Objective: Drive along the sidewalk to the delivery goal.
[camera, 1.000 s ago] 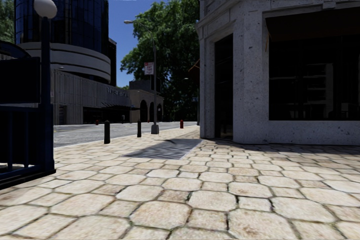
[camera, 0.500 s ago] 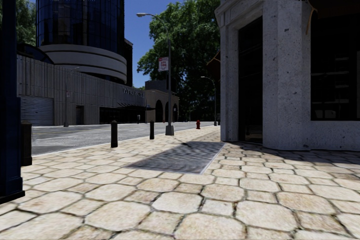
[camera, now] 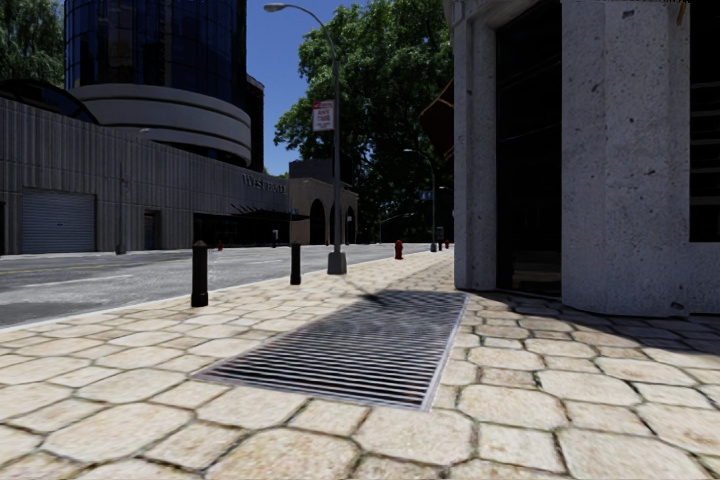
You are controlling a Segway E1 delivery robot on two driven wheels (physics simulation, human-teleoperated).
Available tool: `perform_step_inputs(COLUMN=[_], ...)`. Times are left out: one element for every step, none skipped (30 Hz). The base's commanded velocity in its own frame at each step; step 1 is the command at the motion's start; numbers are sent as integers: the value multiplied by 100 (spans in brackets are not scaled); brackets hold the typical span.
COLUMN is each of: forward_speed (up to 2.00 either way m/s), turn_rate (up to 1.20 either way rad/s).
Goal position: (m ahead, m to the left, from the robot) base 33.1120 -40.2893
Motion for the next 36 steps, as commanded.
perform_step_inputs(forward_speed=[200, 200, 200, 200, 200, 200, 200, 200, 200, 200, 200, 200, 200, 200, 200, 200, 200, 200, 200, 200, 200, 200, 200, 200, 200, 200, 200, 200, 200, 200, 200, 200, 200, 200, 200, 200], turn_rate=[0, 0, 0, 0, 0, 0, 0, -42, -42, -53, -56, -56, -35, -35, -9, 0, 0, 0, 0, 0, 0, 0, 0, 0, 0, 0, 0, 0, 0, 0, 0, 0, 0, 0, 0, 0])
